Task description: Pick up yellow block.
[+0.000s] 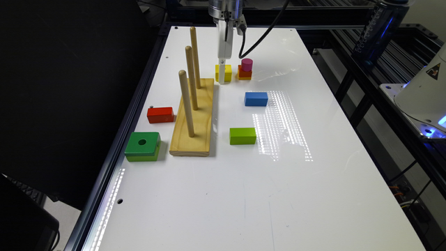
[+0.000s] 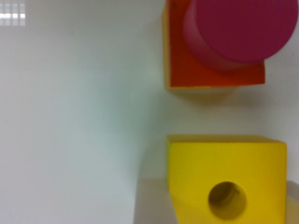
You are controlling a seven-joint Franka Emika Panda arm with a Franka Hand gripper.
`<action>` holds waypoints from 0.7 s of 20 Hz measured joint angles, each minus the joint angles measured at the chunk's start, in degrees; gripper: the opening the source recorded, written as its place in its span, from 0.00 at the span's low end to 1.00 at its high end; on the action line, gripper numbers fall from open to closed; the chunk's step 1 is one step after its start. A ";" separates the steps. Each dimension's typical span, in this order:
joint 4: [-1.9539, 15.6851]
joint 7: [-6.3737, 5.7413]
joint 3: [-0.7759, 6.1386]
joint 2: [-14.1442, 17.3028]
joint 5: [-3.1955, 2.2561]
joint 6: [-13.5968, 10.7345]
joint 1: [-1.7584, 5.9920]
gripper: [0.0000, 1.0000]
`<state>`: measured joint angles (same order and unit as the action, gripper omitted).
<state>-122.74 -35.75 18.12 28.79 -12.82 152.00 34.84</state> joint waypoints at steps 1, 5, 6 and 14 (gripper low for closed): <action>-0.03 0.00 0.10 -0.38 0.05 -0.26 0.04 0.00; -0.20 0.00 0.47 -2.32 0.36 -1.71 0.11 0.00; -0.23 0.00 0.61 -2.73 0.44 -2.09 0.18 0.00; -0.43 0.00 0.81 -3.45 0.58 -2.73 0.27 0.00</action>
<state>-123.17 -35.75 18.92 25.34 -12.24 149.27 35.11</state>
